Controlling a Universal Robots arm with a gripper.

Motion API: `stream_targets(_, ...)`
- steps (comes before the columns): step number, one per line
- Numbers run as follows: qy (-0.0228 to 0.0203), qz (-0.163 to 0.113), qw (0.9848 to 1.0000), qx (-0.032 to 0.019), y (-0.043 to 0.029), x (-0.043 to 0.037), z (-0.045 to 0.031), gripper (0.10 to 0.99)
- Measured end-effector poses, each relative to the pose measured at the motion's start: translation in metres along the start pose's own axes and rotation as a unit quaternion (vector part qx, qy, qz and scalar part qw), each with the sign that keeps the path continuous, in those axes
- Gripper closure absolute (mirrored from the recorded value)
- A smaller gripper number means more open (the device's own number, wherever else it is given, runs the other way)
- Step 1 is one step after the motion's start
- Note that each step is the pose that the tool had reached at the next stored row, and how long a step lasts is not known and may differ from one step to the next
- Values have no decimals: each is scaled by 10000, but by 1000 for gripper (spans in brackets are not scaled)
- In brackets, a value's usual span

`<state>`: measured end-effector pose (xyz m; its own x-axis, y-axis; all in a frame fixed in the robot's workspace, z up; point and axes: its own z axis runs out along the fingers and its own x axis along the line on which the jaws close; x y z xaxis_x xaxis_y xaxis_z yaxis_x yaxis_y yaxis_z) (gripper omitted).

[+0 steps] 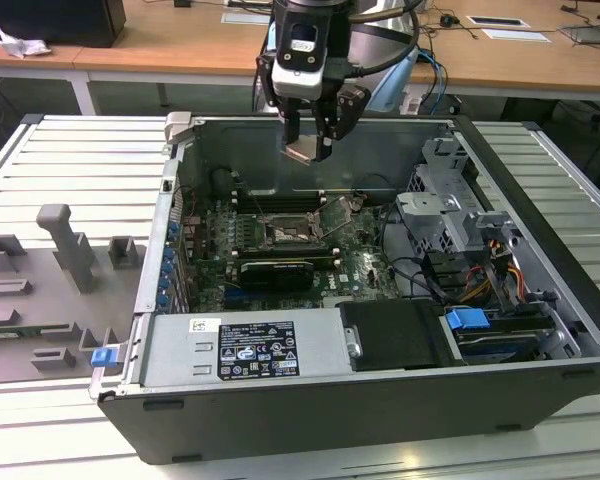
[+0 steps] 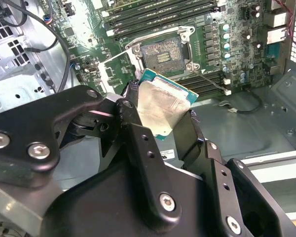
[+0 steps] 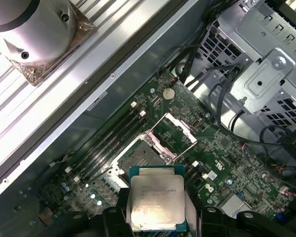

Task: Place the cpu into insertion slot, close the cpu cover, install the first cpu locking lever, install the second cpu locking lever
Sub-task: 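Place the cpu into insertion slot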

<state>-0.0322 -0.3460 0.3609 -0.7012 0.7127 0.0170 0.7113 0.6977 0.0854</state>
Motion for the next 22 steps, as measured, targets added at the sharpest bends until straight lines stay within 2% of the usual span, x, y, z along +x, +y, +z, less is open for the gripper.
stream_targets(9, -18, 184, 9998, -1, 0, 0, 2, 561)
stream_targets(22, -43, 481, 9988, -6, 0, 0, 5, 561)
